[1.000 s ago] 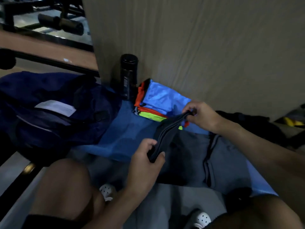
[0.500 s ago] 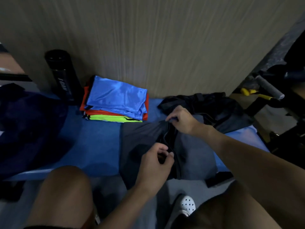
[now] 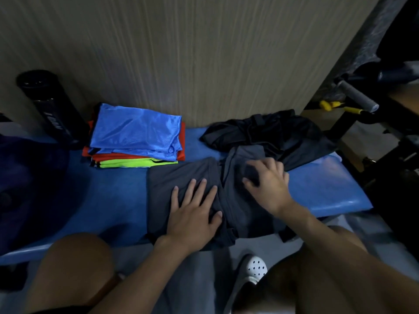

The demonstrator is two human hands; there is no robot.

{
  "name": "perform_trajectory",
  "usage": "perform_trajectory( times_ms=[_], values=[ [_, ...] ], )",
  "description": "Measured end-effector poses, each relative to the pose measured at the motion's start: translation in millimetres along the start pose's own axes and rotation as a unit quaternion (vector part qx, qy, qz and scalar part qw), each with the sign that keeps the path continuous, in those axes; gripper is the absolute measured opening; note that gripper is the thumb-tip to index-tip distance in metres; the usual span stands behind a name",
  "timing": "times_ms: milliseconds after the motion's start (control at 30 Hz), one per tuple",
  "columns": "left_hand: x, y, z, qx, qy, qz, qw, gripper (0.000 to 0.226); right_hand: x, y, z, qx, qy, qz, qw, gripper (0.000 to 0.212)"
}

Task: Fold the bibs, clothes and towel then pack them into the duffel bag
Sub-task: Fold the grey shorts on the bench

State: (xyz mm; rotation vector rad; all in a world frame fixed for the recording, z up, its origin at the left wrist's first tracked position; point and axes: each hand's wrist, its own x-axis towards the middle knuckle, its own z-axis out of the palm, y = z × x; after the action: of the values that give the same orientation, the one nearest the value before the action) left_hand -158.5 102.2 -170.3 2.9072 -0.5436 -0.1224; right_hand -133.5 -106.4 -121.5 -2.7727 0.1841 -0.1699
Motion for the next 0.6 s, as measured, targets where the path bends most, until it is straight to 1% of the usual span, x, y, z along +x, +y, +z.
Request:
perform_trajectory(
  times_ms=[33,100,133,167,233,300,367,400,433,500,533,600],
  values=[
    [0.9,0.1,0.6,0.010,-0.009,-0.001,1.000,0.079,-5.7,7.6,-1.7,0.008,0.011,0.059,0.998,0.050],
    [2.5,0.4,0.3,0.021,-0.024,-0.006,0.999,0.081,-14.0,20.8,-4.4,0.049,-0.011,0.169,0.984,0.062],
    [4.1,0.5,-1.0,0.024,-0.032,-0.008,0.999,0.082,-17.3,25.7,-5.3,0.077,-0.035,0.202,0.976,0.067],
    [6.1,0.3,-1.8,0.025,-0.041,-0.010,0.999,0.082,-20.0,29.8,-5.5,0.096,-0.054,0.217,0.970,0.070],
    [11.5,0.6,-6.5,0.027,-0.060,-0.013,0.998,0.077,-24.0,35.1,-5.2,0.091,-0.070,0.219,0.969,0.071],
    [17.2,3.0,-13.9,0.032,-0.097,-0.014,0.995,0.071,-26.5,37.8,-5.6,0.080,-0.072,0.221,0.969,0.066],
    [23.7,7.4,-26.1,0.029,-0.138,-0.015,0.990,0.073,-29.9,40.2,-6.2,0.078,-0.072,0.225,0.968,0.060],
    [28.0,10.2,-33.8,0.029,-0.139,-0.009,0.990,0.075,-32.3,41.2,-6.2,0.072,-0.072,0.225,0.969,0.057],
    [34.4,13.5,-42.0,0.034,-0.119,0.006,0.992,0.076,-34.1,42.0,-6.1,0.066,-0.072,0.222,0.970,0.056],
    [53.8,23.4,-57.8,0.055,-0.053,0.071,0.995,0.076,-36.8,43.0,-5.4,0.058,-0.069,0.213,0.973,0.056],
    [67.1,29.6,-63.7,0.063,-0.035,0.115,0.991,0.075,-37.6,43.1,-4.8,0.057,-0.064,0.209,0.974,0.056],
    [98.4,43.7,-72.8,0.063,-0.043,0.189,0.979,0.074,-37.6,43.1,-3.7,0.058,-0.057,0.206,0.975,0.056]
  ],
)
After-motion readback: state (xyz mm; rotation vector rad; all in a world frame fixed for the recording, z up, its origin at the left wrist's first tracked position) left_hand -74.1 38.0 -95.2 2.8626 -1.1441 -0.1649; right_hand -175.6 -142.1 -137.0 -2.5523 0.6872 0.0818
